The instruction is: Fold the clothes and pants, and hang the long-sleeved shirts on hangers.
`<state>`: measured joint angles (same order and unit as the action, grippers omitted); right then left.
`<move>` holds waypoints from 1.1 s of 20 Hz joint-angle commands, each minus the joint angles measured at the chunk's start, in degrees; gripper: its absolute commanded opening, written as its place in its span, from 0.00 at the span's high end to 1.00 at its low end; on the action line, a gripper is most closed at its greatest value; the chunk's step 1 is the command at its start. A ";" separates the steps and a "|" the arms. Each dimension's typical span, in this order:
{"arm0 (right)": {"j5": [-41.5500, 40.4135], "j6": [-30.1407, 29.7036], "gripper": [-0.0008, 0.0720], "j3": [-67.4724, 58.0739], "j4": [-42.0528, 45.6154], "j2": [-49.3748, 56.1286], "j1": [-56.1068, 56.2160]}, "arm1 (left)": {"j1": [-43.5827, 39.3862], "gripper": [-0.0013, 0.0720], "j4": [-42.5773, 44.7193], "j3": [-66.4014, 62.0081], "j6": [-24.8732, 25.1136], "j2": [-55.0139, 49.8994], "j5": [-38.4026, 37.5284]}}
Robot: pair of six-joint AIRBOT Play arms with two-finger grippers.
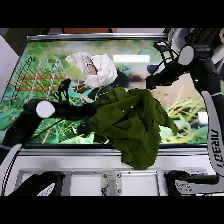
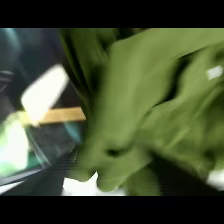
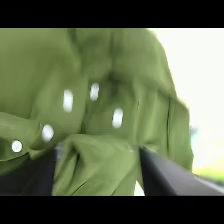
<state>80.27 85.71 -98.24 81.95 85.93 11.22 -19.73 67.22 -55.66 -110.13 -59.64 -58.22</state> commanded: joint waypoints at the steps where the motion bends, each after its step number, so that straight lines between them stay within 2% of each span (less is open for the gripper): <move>1: -9.35 0.09 0.32 -0.11 -0.09 2.78 -1.53 | 9.53 0.14 0.13 -9.68 7.45 -9.99 -0.07; 4: -6.25 0.55 0.34 -0.02 -0.11 -2.73 -4.61 | 10.01 0.14 0.52 -16.13 13.77 -11.08 -5.92; 7: -2.51 0.76 0.34 1.57 -0.07 -10.62 -6.58 | 1.31 0.14 5.68 -15.32 15.87 -9.44 -8.48; 9: -0.96 1.38 0.34 3.96 -0.09 -16.04 -6.84 | -8.13 0.14 11.80 -12.57 15.80 -9.29 -7.13; 11: 0.15 1.40 0.34 6.78 -0.09 -20.83 -6.84 | -17.25 0.14 16.63 -8.63 15.50 -9.92 -2.34; 14: 1.97 2.86 0.34 9.62 -0.07 -25.77 -6.84 | -24.48 0.14 19.39 -7.21 15.02 -15.04 0.85; 22: 7.28 3.82 0.34 10.49 -0.07 -29.59 -6.86 | -23.08 0.14 20.26 -13.29 15.21 -25.94 1.07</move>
<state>85.58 88.71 -88.05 81.91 57.39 4.38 -43.11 86.83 -67.48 -95.02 -82.78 -57.56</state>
